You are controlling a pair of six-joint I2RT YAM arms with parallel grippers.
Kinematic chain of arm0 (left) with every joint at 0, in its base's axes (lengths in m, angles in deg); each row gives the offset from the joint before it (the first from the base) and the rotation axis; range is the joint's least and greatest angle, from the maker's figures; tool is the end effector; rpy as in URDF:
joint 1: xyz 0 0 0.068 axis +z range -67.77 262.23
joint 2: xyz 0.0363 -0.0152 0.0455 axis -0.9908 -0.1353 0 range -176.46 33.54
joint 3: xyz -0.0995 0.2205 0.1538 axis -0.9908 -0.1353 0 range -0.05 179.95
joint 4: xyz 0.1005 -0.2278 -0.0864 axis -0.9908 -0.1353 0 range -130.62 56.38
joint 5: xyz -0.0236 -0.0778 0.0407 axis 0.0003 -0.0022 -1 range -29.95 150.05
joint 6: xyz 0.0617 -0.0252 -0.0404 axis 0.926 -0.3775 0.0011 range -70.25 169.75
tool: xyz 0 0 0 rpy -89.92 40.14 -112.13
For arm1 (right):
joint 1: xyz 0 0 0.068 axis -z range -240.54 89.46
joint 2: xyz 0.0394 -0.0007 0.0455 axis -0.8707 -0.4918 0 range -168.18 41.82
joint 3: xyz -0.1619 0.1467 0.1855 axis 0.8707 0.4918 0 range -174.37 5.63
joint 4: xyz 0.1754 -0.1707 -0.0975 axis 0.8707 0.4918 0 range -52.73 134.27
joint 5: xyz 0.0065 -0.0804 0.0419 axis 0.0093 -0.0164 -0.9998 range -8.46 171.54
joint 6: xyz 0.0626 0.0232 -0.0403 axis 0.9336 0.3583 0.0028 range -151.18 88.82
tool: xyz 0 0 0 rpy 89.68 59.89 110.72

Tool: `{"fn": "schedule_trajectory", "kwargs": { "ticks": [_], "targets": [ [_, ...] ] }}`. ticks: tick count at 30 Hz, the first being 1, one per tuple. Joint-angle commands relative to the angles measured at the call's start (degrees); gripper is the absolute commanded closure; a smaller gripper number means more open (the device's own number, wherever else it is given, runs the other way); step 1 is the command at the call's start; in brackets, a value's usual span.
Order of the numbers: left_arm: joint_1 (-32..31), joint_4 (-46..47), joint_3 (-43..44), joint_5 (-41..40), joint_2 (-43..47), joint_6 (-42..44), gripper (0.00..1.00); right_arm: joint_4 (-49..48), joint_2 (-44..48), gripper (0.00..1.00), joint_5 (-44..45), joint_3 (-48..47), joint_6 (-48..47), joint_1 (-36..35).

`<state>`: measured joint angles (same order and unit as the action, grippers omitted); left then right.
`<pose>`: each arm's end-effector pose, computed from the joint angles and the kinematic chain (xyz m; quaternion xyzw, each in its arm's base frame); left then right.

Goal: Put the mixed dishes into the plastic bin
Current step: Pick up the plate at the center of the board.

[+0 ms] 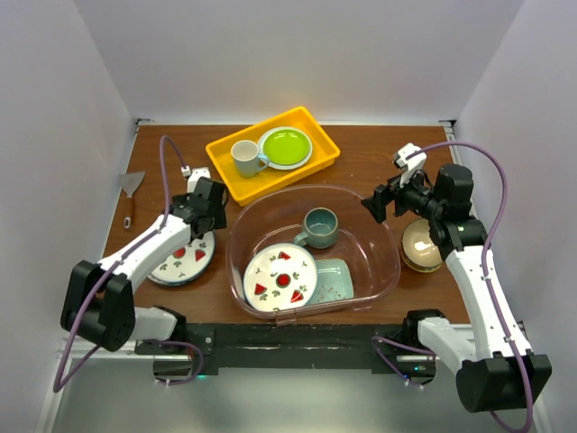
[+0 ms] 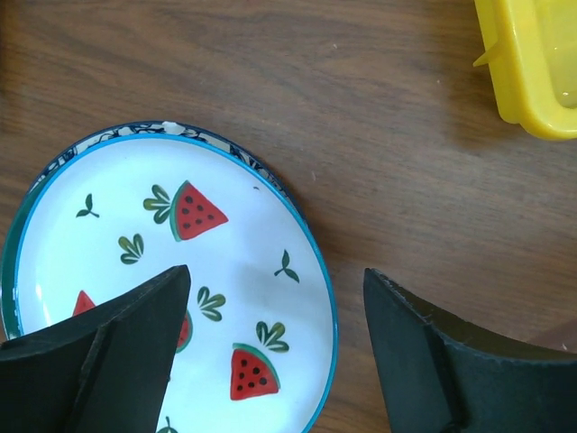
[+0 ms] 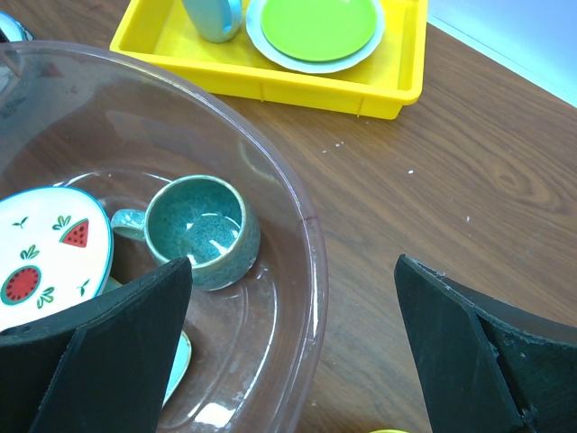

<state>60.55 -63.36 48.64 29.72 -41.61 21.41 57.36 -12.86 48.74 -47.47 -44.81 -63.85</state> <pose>0.2633 -0.0684 0.2168 -0.1296 0.9175 0.1082 0.3600 0.2262 0.0493 0.3457 -0.2737 0.7618 0.1842 0.5576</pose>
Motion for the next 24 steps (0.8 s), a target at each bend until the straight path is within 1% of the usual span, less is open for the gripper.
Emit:
{"fn": "schedule_trajectory", "kwargs": {
  "ticks": [1,5,10,13,17,20,23,24],
  "targets": [
    [0.05,1.35,3.78,-1.84,-4.10,-0.40,0.21,-1.64,0.80,0.01,-1.83,0.37,-0.61,0.32],
    [-0.04,0.29,5.71,-1.58,-8.86,-0.40,0.27,-1.64,0.80,0.01,-1.92,0.37,-0.61,0.32],
    [-0.04,-2.69,7.82,-2.46,-13.87,-1.54,0.31,-1.64,0.89,0.01,-2.01,0.37,-0.61,0.32],
    [-0.21,-3.31,8.09,-3.07,-15.02,-2.07,0.31,-1.55,0.97,0.01,-2.10,0.37,-0.61,0.32],
    [-0.21,-4.45,9.05,-2.64,-16.51,-2.60,0.34,-1.47,0.97,0.01,-2.18,0.28,-0.61,0.32],
    [-0.30,-5.33,10.20,-2.20,-18.53,-2.77,0.40,-1.46,1.06,0.01,-2.10,0.28,-0.61,0.32],
    [-0.30,-6.38,11.16,-2.02,-19.50,-2.78,0.53,-1.46,1.06,0.01,-2.10,0.28,-0.61,0.32],
    [-0.30,-6.39,11.34,-2.02,-19.24,-2.78,0.60,-1.38,1.06,0.01,-2.01,0.28,-0.61,0.32]
  ]
}}
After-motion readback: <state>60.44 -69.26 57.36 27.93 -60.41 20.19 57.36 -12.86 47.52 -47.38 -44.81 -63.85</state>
